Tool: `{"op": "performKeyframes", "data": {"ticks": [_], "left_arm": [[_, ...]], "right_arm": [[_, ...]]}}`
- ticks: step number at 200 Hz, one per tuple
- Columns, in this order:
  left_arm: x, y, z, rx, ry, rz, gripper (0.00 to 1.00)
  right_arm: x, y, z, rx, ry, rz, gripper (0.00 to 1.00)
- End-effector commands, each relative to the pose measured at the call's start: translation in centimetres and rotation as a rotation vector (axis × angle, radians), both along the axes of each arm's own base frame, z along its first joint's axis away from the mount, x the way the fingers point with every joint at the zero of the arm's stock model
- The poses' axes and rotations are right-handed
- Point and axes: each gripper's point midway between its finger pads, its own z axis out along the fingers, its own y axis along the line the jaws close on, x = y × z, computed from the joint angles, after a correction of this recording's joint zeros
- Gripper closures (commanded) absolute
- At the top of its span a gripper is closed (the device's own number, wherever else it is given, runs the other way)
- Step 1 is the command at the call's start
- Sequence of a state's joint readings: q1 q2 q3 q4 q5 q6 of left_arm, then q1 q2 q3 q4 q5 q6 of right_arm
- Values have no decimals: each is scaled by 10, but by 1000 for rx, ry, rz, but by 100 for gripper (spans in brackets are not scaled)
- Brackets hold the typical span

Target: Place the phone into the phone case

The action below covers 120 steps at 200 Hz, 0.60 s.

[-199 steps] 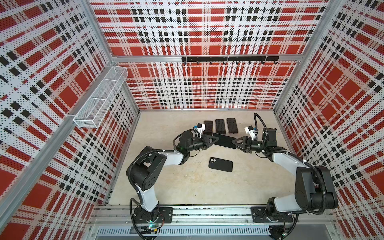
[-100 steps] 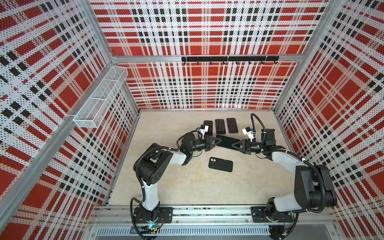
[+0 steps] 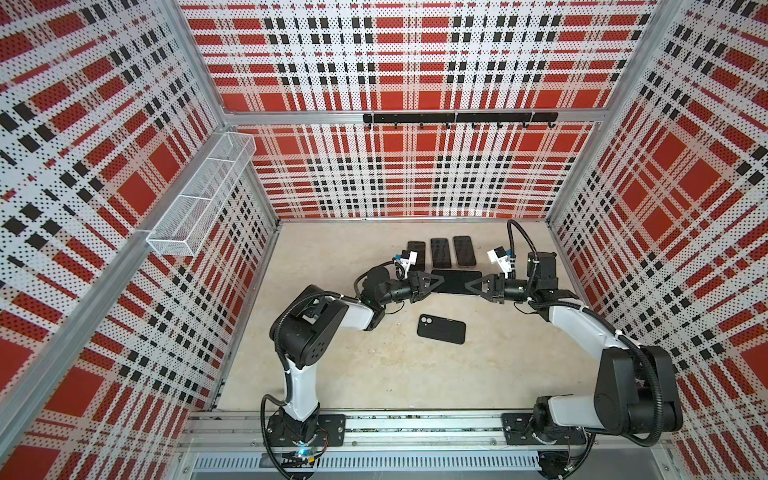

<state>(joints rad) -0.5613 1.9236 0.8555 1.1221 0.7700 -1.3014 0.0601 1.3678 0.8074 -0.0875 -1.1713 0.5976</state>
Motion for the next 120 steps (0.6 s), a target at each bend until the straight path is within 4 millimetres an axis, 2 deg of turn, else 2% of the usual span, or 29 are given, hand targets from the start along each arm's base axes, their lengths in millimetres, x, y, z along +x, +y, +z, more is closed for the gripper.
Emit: {"op": "performKeyframes", "data": {"ticks": [1,24,48,62,95,120], "left_arm": [[8,14,8,36,-27,25,60],[25,22,-13,293,-54,102,53],[36,39,-27,537,-62,178,53],[36,52,-41,671,-58,225,53],[17,68,-89,883,18,222,55],[-1,72,-120,1000,84,223,55]], "right_arm": [[0,-1,21,-23,-95,7,96],[4,-12,21,-75,-108,-37,100],[5,-41,17,-176,-88,-157,100],[0,-60,6,-229,-58,-231,100],[-19,-67,-24,-221,63,-263,100],[-27,-66,-35,-230,91,-258,100]]}}
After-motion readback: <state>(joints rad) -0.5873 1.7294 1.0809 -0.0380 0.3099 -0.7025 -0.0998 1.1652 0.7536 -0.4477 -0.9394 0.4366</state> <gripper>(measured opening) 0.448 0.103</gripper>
